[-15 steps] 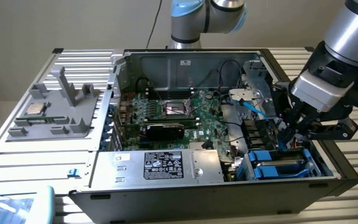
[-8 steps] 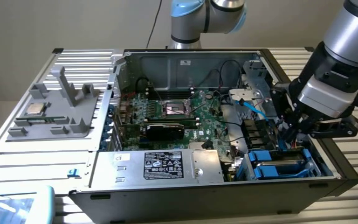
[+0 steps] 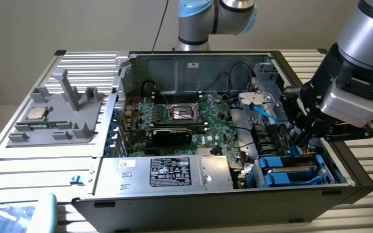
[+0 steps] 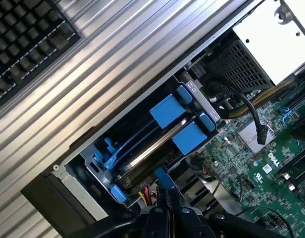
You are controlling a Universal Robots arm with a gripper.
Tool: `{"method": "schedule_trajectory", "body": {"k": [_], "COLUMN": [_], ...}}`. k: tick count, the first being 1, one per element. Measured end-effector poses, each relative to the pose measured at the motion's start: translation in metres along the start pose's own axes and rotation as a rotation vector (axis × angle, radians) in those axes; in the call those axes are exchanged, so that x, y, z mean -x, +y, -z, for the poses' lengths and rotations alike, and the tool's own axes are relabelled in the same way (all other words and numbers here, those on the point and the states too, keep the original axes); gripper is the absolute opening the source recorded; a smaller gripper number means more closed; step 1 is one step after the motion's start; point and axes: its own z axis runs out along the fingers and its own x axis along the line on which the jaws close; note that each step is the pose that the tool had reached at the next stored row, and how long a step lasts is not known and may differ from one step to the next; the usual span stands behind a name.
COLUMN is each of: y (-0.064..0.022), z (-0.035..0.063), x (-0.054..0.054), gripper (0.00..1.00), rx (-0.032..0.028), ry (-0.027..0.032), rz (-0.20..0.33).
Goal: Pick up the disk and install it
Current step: 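Insert the second disk wire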
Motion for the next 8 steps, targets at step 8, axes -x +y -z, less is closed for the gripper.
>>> {"method": "schedule_trajectory", "body": {"k": [8], "y": [-0.0001], "z": [0.0000], "x": [0.0000], "gripper": [0.11], "rx": [-0.0053], "ry": [-0.0117], "rz": [0.145]}}
